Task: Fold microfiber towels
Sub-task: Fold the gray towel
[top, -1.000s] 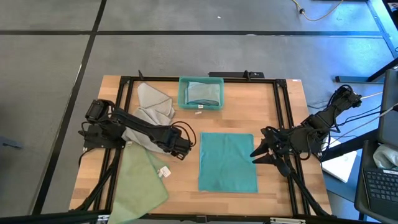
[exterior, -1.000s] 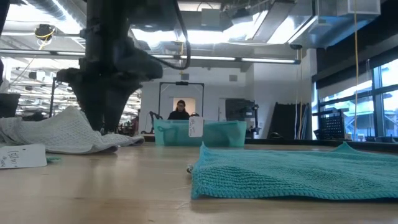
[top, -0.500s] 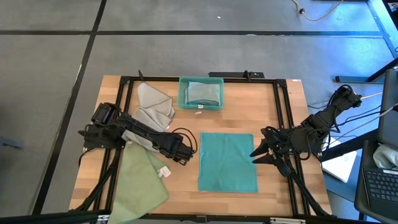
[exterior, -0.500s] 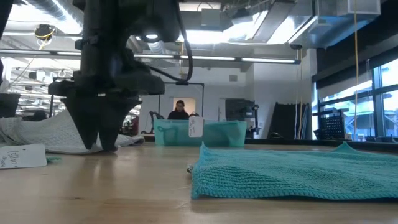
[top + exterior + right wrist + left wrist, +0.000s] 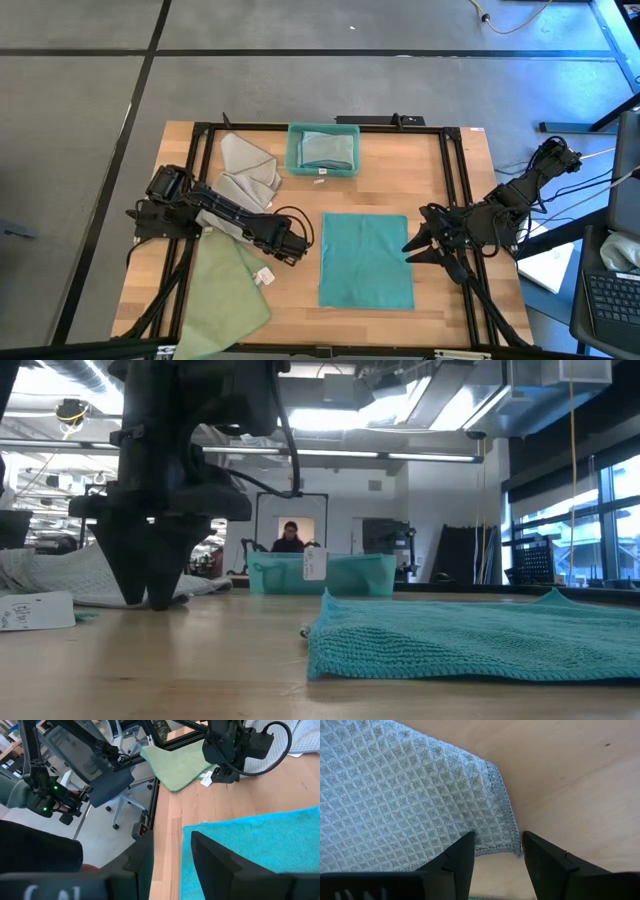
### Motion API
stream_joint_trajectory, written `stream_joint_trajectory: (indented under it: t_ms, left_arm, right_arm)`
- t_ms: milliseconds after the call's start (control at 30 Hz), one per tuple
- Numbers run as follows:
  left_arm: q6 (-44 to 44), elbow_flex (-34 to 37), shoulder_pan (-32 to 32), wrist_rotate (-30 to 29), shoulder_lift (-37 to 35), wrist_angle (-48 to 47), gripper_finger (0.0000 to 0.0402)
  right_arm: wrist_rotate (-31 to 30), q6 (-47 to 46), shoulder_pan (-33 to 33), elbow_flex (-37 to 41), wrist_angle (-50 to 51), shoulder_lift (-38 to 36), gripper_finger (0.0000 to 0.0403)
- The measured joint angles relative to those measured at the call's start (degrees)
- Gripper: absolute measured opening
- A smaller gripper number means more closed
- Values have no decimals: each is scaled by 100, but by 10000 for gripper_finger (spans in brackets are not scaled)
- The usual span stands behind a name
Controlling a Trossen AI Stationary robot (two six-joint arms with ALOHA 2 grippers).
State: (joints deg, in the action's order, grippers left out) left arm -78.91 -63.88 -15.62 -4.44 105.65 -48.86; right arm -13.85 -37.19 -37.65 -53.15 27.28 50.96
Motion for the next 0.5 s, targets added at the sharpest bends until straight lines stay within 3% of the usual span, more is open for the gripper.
stream_joint_trajectory:
  t_ms: [233,500]
  left_arm:
    - [174,2,2,-78,2,7,143]
    - [259,9,7,-165,7,9,60]
  right_arm:
    - [0,0,0,0,-1,0,133]
    - [0,0,-2,0,-1,0,133]
